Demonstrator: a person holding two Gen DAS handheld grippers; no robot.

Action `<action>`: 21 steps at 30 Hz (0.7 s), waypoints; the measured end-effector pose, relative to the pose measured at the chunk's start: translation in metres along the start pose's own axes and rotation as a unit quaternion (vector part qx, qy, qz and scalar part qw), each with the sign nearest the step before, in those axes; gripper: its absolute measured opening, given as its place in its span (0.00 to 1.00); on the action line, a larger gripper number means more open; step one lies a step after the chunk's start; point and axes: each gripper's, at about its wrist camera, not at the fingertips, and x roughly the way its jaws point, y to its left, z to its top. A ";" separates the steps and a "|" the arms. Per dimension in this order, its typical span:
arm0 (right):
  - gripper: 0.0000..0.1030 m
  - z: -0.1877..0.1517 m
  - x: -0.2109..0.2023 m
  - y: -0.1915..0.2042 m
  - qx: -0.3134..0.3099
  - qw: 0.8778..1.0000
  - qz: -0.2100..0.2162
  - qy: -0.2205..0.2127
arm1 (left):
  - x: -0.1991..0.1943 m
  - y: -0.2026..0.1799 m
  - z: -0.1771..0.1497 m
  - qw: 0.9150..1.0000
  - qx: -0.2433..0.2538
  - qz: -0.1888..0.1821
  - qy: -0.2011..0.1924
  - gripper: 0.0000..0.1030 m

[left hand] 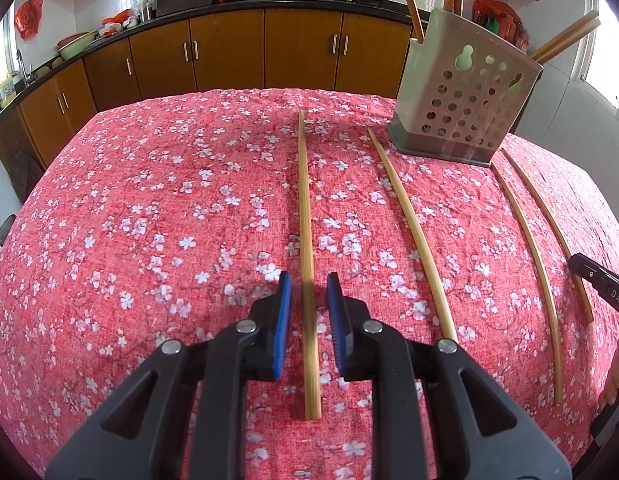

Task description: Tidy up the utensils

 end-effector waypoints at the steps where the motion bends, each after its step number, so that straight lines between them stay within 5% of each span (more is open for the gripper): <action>1: 0.09 0.000 0.000 0.000 0.001 1.000 0.001 0.000 | 0.000 0.000 0.000 1.000 0.000 0.000 0.000 0.19; 12: 0.09 0.001 0.000 -0.002 0.013 1.000 0.011 0.000 | -0.001 -0.004 -0.002 1.000 0.010 0.009 0.001 0.18; 16: 0.08 0.000 -0.001 -0.003 0.018 1.000 0.014 0.000 | -0.003 -0.002 -0.003 1.000 0.003 0.009 0.001 0.08; 21: 0.08 -0.003 -0.007 -0.004 0.024 1.000 0.013 0.000 | -0.007 -0.001 -0.005 1.000 0.012 0.009 0.004 0.08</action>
